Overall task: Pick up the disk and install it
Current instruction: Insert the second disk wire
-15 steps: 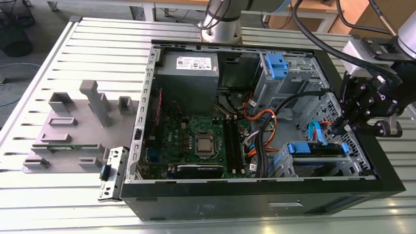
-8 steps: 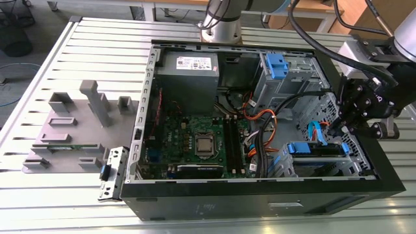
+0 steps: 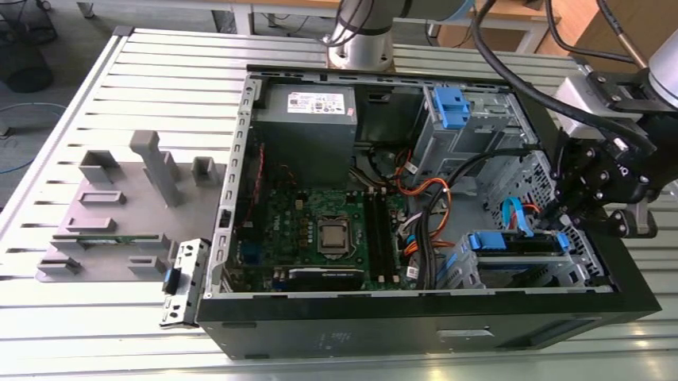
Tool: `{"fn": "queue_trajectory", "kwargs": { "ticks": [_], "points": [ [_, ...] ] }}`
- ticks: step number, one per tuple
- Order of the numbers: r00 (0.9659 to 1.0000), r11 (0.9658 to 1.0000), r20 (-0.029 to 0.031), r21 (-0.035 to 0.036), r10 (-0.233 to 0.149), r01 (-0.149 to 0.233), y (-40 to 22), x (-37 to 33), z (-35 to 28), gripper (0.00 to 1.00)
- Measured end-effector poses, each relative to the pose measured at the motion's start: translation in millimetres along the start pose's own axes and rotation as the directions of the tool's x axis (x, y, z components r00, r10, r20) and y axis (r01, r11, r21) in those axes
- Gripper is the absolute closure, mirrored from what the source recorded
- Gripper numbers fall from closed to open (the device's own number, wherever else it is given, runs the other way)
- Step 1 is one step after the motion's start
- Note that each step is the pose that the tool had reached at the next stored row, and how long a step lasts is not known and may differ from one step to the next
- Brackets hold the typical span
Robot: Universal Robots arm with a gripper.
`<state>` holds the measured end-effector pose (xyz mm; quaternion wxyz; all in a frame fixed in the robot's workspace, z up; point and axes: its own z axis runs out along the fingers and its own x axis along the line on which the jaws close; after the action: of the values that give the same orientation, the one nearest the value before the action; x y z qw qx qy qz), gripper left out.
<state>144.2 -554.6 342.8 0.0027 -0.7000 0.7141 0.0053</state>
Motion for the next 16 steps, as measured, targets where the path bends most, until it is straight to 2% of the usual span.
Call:
{"fn": "queue_trajectory", "kwargs": {
  "ticks": [8,16],
  "points": [
    [1.0000,1.0000,-0.0043,0.0001,0.000,0.000,0.3,8.5,-0.1,0.84],
    [1.0000,1.0000,-0.0068,0.0002,0.000,0.000,0.6,10.1,2.5,0.84]
  ]
}}
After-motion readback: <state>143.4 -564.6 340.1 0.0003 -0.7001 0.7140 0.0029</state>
